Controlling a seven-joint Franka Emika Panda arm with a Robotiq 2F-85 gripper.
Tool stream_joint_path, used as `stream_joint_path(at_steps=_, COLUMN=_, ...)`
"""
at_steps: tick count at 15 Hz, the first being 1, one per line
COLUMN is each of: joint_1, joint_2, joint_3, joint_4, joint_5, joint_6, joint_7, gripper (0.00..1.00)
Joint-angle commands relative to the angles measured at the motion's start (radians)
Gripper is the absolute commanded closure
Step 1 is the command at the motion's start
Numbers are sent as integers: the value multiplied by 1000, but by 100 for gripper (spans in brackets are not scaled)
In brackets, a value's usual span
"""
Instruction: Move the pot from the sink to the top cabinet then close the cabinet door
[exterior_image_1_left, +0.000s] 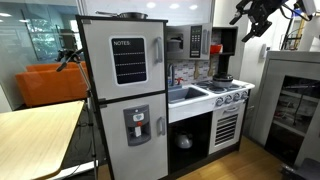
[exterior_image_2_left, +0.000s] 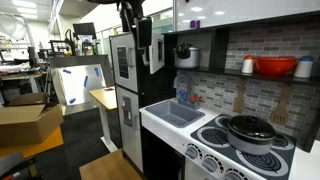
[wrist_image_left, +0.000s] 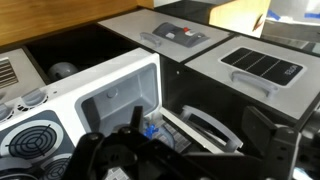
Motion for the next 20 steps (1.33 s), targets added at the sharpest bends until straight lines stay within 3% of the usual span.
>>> stream_joint_path(at_steps=1, joint_1=35, joint_2=-45, joint_3=15, joint_4=-15, joint_5=-139, joint_6=29, joint_7=50, gripper=0)
stream_joint_path(at_steps=12, joint_1=157, joint_2=-63, joint_3=65, joint_4=-5, joint_5=-512, joint_6=21, joint_7=70, gripper=0)
stream_joint_path(at_steps=20, joint_1=224, joint_2=-51, joint_3=82, joint_4=23, joint_5=-519, joint_6=6, joint_7=81, gripper=0)
